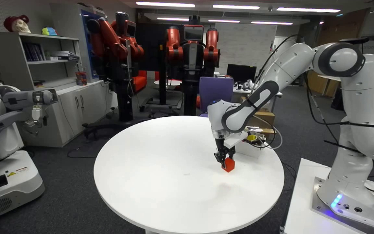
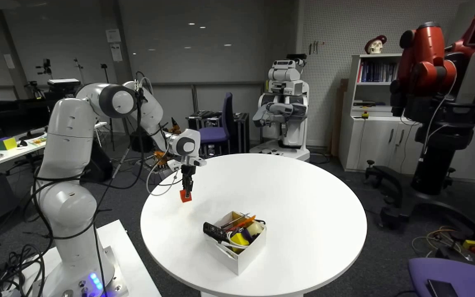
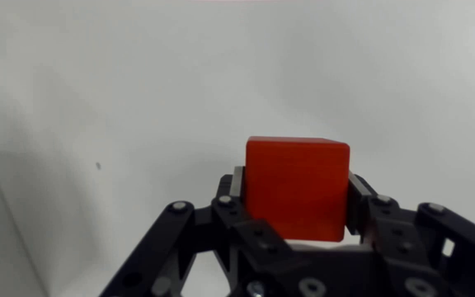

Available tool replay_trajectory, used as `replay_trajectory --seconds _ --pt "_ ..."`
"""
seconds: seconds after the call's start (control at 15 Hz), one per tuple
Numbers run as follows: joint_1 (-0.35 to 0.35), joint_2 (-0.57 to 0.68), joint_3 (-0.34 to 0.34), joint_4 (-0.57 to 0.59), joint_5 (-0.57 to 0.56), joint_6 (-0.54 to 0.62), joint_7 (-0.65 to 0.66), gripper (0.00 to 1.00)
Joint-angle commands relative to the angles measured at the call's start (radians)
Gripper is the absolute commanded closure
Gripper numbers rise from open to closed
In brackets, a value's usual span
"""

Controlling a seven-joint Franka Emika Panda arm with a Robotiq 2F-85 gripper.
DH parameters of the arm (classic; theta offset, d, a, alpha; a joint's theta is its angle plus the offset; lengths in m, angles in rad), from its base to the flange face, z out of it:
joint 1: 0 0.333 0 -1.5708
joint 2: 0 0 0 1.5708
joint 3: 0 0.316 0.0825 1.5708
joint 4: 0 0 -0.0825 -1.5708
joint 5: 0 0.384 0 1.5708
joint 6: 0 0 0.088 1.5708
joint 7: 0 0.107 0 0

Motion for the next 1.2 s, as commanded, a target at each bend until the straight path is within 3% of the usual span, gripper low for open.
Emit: replay_trajectory --seconds 0.0,0.53,0.87,1.13 --pt "-0.096 -0.102 -0.058 0.001 0.008 -0.08 -0.027 0.69" --pt "-0.292 -0.098 -0.225 0.116 -0.029 -0.251 0.015 0.69" --pt "-0.349 -0.04 -0.267 0.161 -0.009 -0.207 0.064 0.69" --pt "-0.346 0.025 -0.264 0.192 -0.014 -0.189 0.104 0.69"
